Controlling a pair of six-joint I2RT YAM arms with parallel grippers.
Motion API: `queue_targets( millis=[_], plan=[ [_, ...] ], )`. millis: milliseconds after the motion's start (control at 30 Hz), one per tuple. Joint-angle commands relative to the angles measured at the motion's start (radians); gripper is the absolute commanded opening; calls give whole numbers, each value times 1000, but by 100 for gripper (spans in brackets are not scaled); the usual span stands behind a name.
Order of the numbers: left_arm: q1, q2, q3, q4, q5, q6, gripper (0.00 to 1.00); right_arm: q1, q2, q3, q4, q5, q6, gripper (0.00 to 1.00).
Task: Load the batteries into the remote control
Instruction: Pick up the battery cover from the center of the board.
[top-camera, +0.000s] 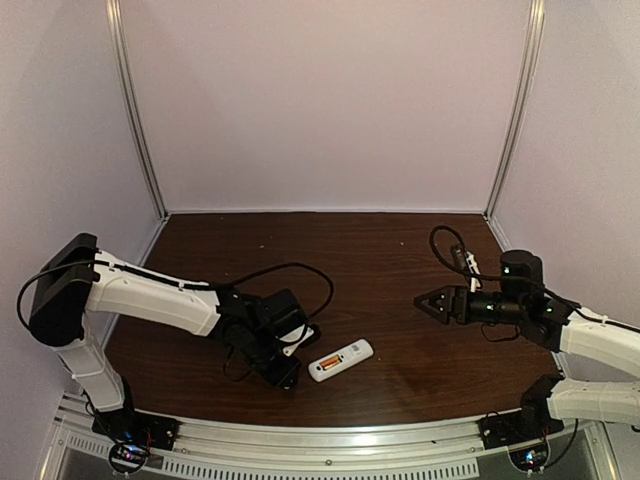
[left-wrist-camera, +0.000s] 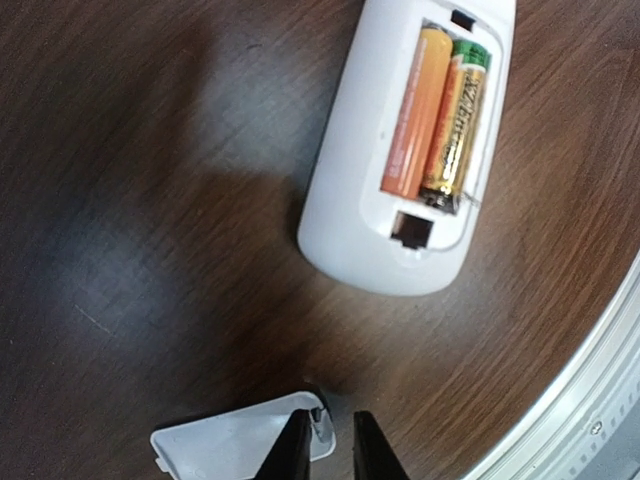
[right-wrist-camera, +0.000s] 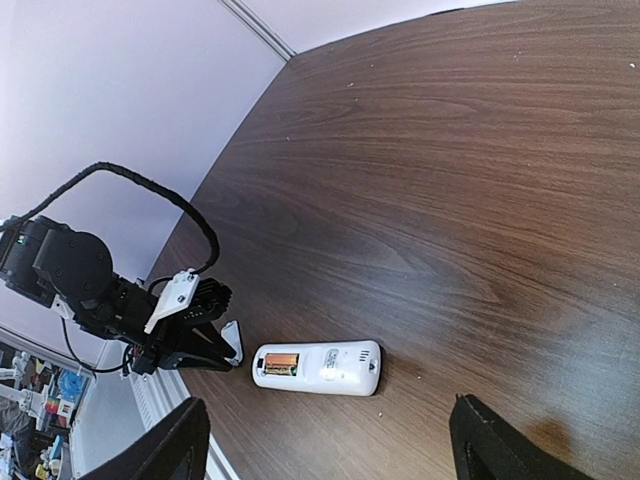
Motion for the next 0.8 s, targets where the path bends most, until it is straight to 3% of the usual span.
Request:
queue_targets(
  millis=[0,300,500,667,767],
  plan=[
    [-8,31,28,14,8,3,17,-1,6,8,18,-12,-7,84],
    [-17,46,43,-31,-21,3,11,-1,8,8,22,-18,-9,84],
    [-18,3,76,-34,-13,-2,0,-2,15,17,25,-36,-30,83],
    [3,-129,113,45,74,28,0,1,9,33,47,-48,-68,80],
    [20,-225,108,186,226,53,0,2,13,32,128,-128,-67,76]
  ],
)
